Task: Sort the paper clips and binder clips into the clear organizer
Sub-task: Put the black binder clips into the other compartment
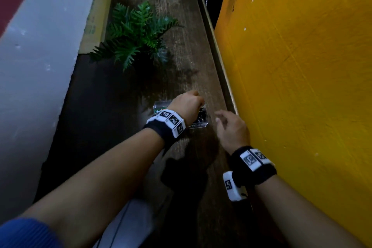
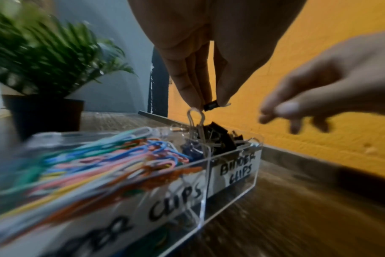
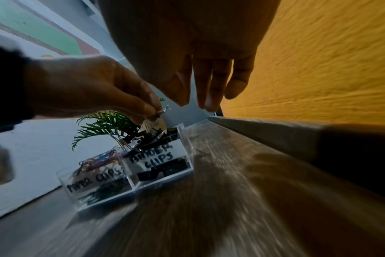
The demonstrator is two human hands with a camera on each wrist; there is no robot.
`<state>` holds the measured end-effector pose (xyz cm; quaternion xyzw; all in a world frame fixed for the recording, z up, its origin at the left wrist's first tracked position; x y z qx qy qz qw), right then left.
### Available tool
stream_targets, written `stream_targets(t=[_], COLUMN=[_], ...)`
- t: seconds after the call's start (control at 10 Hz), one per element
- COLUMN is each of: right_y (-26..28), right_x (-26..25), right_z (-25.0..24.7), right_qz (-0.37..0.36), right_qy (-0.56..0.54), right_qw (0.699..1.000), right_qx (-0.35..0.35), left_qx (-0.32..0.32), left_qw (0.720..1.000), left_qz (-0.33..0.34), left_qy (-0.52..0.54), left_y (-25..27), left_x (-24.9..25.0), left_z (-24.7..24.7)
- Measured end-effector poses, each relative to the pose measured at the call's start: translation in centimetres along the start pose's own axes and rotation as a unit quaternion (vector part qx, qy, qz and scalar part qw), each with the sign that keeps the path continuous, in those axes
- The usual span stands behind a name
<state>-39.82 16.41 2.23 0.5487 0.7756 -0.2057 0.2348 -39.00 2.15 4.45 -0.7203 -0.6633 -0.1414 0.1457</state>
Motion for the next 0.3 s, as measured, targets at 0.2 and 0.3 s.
stream_targets(t=[0.2,0.3], right_y=[3.6,5.1], right_x=[2.7,3.0], right_z=[-0.5,-0.9], right_qz=[0.037,0.051], right_qy=[-0.010,-0.031], right_qw=[0.999,0.998], right_qx=[-0.011,-0.007], left_qx=[-0.058,-0.009], left_qw=[0.997,0.999], left_qz=[-0.030,-0.042], left_qy=[-0.040,-0.008], left_y=[-1.8,-1.0], left_x=[-0.4,-0.8], left_z=[1.7,0.2])
Point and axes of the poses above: each hand's wrist, its own y-axis away from the middle knuckle, its own z-axis out of the palm, x = y × z, the point moved 9 cm from there along -y, towards the middle knuckle, and after that the axes turned 3 degrees about z, right-handed, at the moved point
